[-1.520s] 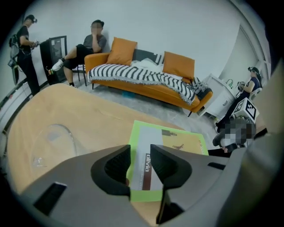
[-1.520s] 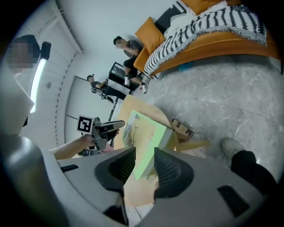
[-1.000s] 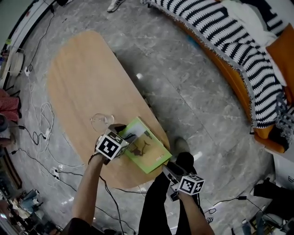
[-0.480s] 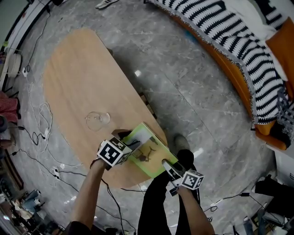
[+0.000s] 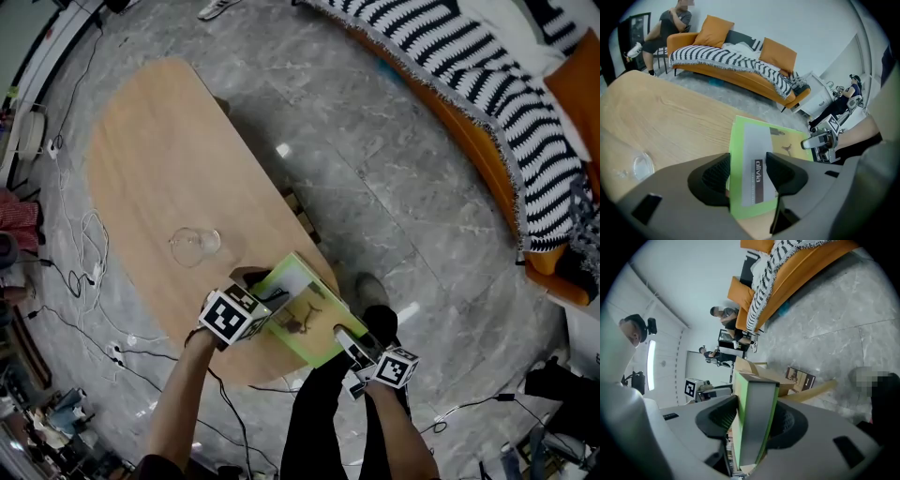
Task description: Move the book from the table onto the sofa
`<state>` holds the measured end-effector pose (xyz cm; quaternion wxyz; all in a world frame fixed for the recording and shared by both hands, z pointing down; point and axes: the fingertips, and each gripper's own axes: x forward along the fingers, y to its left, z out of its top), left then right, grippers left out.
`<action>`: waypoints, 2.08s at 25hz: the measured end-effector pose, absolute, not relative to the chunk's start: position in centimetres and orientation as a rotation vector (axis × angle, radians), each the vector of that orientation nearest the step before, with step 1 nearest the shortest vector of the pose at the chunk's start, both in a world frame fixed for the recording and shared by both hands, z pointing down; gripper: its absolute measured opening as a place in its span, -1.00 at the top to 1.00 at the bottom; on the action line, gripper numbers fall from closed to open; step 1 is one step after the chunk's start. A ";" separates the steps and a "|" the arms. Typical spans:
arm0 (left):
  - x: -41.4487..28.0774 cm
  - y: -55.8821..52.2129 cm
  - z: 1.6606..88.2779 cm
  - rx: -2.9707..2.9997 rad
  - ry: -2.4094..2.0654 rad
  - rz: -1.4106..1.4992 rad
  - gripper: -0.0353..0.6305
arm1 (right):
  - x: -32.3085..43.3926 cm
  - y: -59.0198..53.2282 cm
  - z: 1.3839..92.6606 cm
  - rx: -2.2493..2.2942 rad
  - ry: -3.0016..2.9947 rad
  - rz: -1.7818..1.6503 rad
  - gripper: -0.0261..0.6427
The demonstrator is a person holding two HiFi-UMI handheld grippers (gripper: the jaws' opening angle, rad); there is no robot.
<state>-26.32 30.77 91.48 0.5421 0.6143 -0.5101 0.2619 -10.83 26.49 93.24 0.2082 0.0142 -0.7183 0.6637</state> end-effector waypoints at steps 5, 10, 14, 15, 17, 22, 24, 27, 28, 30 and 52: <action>-26.1 30.3 90.9 1.465 -1.216 0.623 0.20 | -10.3 26.0 91.7 -0.030 -2.017 1.882 0.41; -27.0 28.9 89.0 1.479 -1.292 0.626 0.20 | -10.4 25.0 89.8 -0.090 -2.032 1.903 0.47; -28.8 27.4 85.6 1.480 -1.443 0.606 0.20 | -10.6 23.3 87.9 -0.083 -2.041 1.924 0.48; -29.0 27.2 84.4 1.480 -1.480 0.583 0.20 | -10.8 22.9 87.1 -0.082 -2.044 1.933 0.48; -29.3 27.0 81.9 1.475 -1.545 0.528 0.20 | -11.2 22.3 85.4 -0.085 -2.054 1.945 0.49; -28.8 26.8 75.7 1.433 -1.693 0.396 0.29 | -12.9 20.6 80.8 -0.094 -2.075 1.969 0.49; -28.4 27.0 73.1 1.408 -1.755 0.359 0.39 | -13.6 19.8 78.9 -0.077 -2.072 1.982 0.49; -28.0 27.0 68.9 1.370 -1.851 0.308 0.58 | -14.7 18.5 75.7 -0.059 -2.063 2.007 0.49; -27.8 27.0 67.4 1.357 -1.882 0.289 0.65 | -15.2 18.1 74.4 -0.061 -2.065 2.022 0.49; -27.3 27.0 64.7 1.331 -1.944 0.263 0.73 | -16.1 17.3 71.6 -0.063 -2.066 2.060 0.49; -22.1 29.6 39.3 1.138 -2.507 0.063 0.85 | -17.6 13.9 47.2 -0.122 -2.144 2.221 0.49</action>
